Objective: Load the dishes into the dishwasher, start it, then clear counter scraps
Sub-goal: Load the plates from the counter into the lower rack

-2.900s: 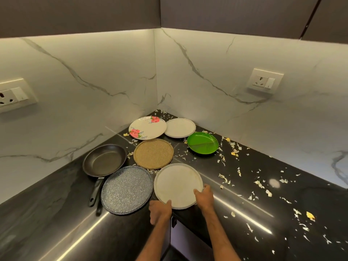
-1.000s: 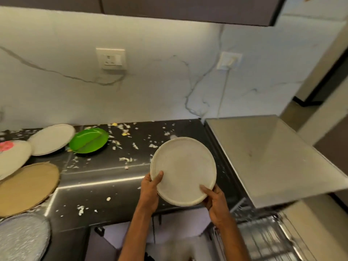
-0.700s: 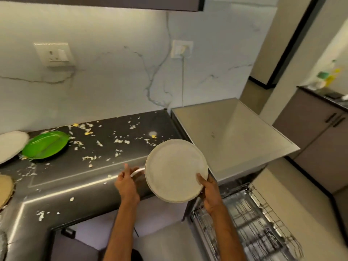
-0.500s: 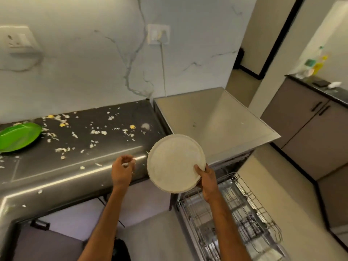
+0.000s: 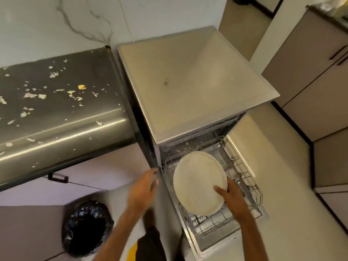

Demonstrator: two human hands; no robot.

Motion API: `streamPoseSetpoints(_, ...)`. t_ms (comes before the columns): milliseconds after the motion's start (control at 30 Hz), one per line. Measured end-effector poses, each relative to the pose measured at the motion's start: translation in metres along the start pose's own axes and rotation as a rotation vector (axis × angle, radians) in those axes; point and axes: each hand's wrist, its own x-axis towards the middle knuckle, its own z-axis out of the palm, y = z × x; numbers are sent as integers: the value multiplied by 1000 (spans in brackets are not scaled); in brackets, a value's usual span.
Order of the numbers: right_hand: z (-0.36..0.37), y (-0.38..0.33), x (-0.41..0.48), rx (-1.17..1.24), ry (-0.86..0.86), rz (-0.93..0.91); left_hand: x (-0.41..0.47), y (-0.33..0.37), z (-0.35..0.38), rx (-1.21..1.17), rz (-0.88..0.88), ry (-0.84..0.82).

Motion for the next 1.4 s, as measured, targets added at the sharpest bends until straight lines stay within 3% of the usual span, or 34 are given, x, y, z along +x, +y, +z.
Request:
streamPoseSetpoints(100, 15, 56, 18, -201, 83, 18, -4, -32, 66, -57, -72, -174)
streamPoseSetpoints(300, 75, 142, 55, -557, 115, -8, 51, -36, 144, -793, -533, -296)
streamPoseSetpoints(433, 124, 196, 85, -830, 60, -135, 117, -48, 181, -983, -690, -365)
streamPoseSetpoints(500, 150, 222, 101, -868, 64, -219, 142, -56, 199, -903, -714, -318)
streamPoseSetpoints(667, 185, 258, 125, -693, -37, -228, 183, -103, 218, -620, -676, -216)
streamPoseSetpoints(733, 188, 266, 127, -438, 16, -55, 196, -118, 213, -591, -677, -206)
streamPoseSetpoints(800, 193, 282, 131, -194, 286, 93, 208, -132, 209, -585, -696, -216)
streamPoseSetpoints(867, 195, 292, 141, 69, 444, 294, 220, -144, 207, -589, -724, -239)
streamPoseSetpoints(1000, 197, 298, 166, 792, 399, 646, 236, -154, 212, -549, -681, -278)
streamPoseSetpoints(1400, 216, 313, 191, 834, 482, 666, 255, -160, 234, -444, -558, -315)
